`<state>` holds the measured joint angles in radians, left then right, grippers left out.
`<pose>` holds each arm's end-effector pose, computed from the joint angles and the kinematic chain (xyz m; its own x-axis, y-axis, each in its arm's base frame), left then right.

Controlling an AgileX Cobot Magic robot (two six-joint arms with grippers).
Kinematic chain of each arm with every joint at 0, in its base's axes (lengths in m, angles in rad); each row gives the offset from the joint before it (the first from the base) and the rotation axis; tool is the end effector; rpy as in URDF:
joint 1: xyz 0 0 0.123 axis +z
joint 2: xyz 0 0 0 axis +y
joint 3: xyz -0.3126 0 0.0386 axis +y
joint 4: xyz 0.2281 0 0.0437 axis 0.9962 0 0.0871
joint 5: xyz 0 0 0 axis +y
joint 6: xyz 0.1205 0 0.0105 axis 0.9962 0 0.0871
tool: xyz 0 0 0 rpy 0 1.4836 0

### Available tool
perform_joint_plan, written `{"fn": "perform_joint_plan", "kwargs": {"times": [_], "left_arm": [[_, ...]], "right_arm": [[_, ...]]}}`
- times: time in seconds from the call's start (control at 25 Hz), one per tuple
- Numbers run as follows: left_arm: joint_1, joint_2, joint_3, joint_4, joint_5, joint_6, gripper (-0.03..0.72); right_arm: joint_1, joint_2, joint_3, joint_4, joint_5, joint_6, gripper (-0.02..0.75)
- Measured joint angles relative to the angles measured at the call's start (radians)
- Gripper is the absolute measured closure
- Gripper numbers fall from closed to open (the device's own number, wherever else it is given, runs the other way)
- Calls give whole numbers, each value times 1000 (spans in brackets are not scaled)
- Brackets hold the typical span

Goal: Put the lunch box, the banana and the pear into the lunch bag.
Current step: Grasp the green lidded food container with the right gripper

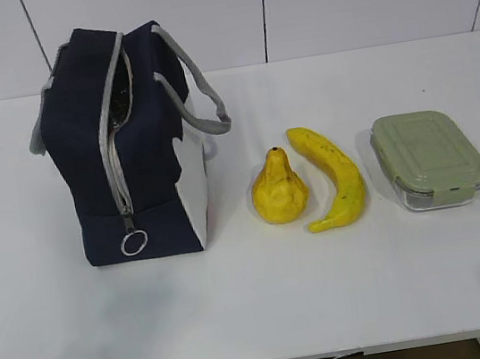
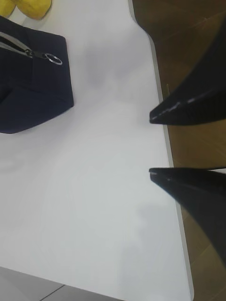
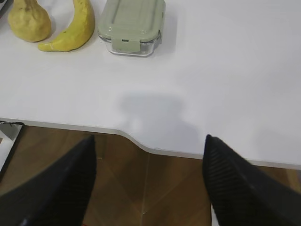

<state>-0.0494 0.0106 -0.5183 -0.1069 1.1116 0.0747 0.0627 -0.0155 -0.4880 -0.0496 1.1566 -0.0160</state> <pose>-0.0298 -0.0101 0.2547 -0.4877 0.0512 -0.8715 0.1456 0.9891 -0.0234 -0.0320 -0.0075 0.2403 -0.5335 -0.0695 -0.8429 -0.0436 0.9976 -0.0547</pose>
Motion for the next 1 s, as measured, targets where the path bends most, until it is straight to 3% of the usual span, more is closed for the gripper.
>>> {"fn": "perform_joint_plan", "kwargs": {"times": [1.0], "left_arm": [[0,0,0,0,0,0,452]], "right_arm": [[0,0,0,0,0,0,180]]}}
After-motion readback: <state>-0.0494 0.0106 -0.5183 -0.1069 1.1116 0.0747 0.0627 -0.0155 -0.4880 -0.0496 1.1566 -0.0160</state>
